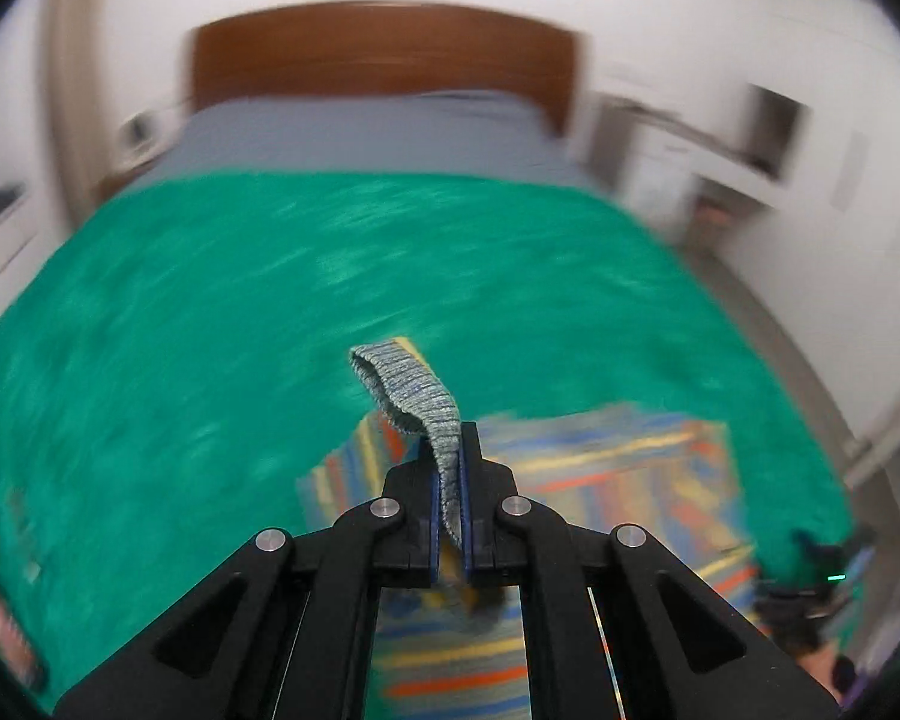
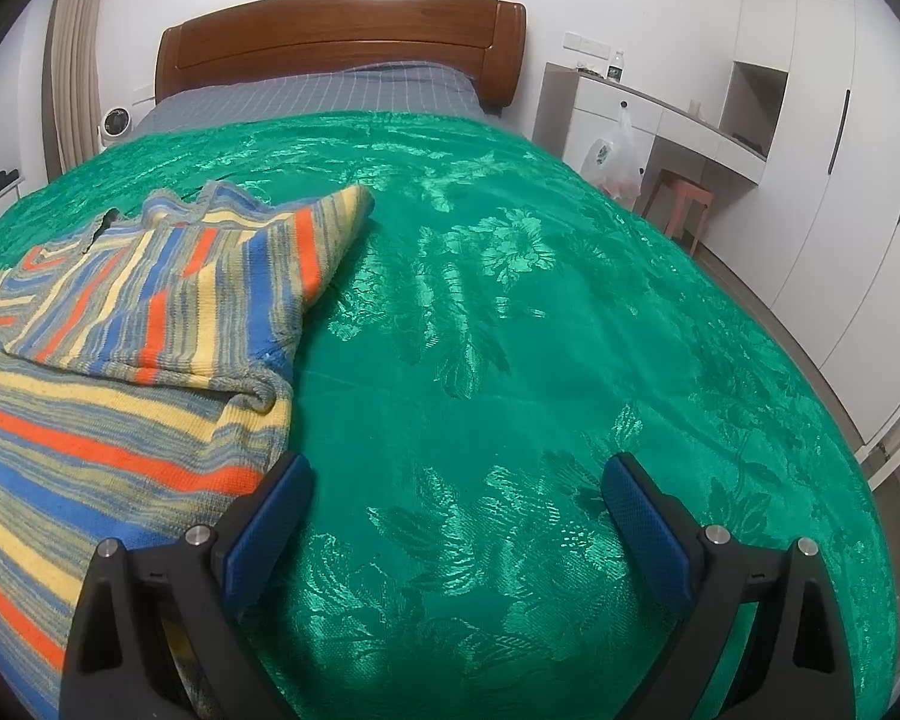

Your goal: Fold small clothes

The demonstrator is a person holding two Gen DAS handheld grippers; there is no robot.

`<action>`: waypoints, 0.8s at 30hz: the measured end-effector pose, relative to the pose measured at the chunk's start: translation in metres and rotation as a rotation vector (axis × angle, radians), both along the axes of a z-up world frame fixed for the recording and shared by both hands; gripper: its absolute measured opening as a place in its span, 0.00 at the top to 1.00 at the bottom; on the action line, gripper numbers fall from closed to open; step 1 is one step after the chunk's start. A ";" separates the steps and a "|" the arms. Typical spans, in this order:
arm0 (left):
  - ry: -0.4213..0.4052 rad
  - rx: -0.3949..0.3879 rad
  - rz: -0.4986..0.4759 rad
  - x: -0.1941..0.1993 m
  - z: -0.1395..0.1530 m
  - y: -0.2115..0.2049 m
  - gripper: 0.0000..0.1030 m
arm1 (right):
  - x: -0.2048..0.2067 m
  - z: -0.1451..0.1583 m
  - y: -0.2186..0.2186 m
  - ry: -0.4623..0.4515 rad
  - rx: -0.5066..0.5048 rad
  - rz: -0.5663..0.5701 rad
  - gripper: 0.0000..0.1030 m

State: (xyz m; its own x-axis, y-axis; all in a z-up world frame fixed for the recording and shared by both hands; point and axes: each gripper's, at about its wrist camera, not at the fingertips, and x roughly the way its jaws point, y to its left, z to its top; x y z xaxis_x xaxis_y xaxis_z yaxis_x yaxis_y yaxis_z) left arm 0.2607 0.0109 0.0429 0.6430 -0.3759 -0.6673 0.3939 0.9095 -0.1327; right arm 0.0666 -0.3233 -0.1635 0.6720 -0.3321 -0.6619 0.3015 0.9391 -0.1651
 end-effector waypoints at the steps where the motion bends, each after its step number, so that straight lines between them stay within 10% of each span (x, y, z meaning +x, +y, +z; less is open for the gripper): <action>1: -0.002 -0.004 -0.040 -0.001 0.002 -0.022 0.97 | 0.000 0.000 -0.001 -0.001 0.002 0.000 0.06; 9: 0.157 0.023 -0.278 -0.002 -0.078 -0.165 0.89 | 0.000 -0.002 -0.006 -0.007 0.029 0.001 0.06; 11: 0.208 0.047 -0.272 -0.003 -0.105 -0.170 0.49 | -0.001 -0.002 -0.007 -0.010 0.041 0.002 0.06; 20: 0.153 0.086 -0.167 -0.003 -0.106 -0.060 0.38 | 0.000 -0.003 -0.014 -0.009 0.079 0.002 0.05; 24: 0.211 0.167 -0.266 -0.014 -0.126 -0.017 0.38 | 0.002 -0.004 -0.013 0.001 0.071 -0.001 0.05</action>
State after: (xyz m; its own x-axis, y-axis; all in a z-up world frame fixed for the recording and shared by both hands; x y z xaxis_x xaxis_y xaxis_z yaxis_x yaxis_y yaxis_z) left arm 0.2462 -0.0058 -0.0832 0.3791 -0.3858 -0.8411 0.5991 0.7950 -0.0947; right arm 0.0681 -0.3362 -0.1673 0.6711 -0.2852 -0.6843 0.3028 0.9480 -0.0982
